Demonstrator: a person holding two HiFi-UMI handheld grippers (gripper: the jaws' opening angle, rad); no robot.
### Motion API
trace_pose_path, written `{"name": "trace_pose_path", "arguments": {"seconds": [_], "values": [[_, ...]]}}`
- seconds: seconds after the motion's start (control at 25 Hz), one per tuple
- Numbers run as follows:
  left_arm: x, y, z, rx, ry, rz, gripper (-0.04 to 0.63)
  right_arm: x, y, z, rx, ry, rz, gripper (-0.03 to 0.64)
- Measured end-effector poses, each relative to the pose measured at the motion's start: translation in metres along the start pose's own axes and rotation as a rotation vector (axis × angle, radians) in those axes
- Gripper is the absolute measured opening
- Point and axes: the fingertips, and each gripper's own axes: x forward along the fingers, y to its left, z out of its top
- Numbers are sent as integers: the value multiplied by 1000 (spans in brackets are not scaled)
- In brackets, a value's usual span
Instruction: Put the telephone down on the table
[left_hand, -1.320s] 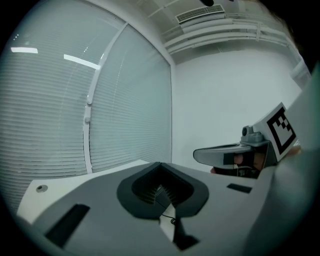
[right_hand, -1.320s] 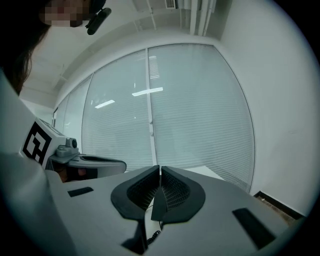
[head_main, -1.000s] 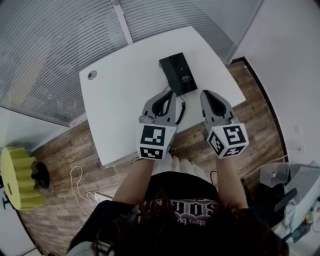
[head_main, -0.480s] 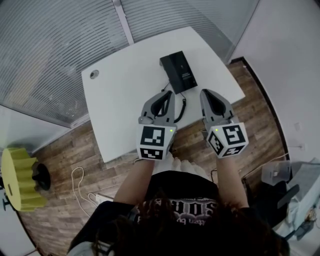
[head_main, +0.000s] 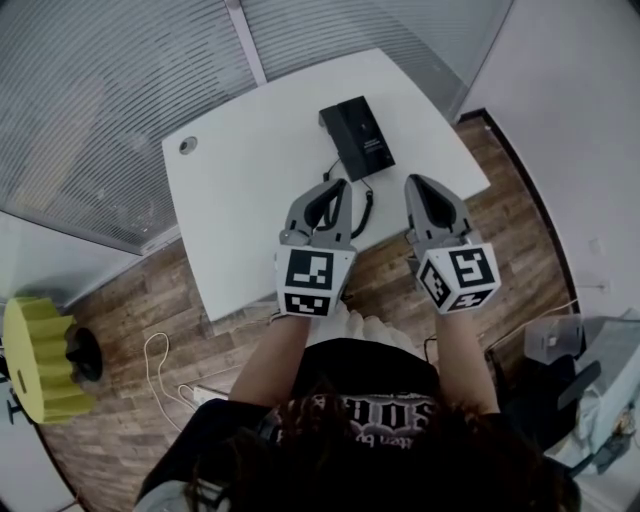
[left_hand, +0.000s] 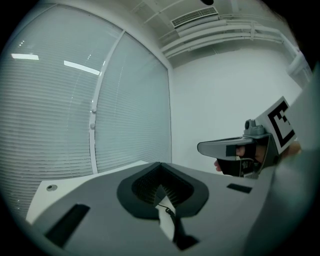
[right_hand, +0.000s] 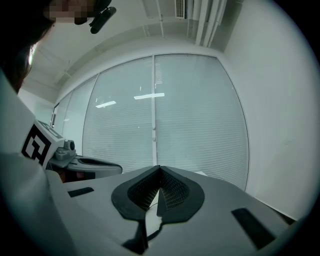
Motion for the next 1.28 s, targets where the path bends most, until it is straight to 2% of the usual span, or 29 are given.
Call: {"name": "trace_pose_path", "arguments": {"seconds": [0.4, 0.76, 1.28], "values": [[-1, 3, 1, -3, -4, 1, 3, 1, 4, -1, -15, 6, -7, 28], [0, -1, 1, -3, -1, -4, 3, -6, -2, 8, -31, -36, -45, 28], [0, 0, -1, -7, 1, 4, 3, -6, -3, 7, -30, -30, -45, 28]]}}
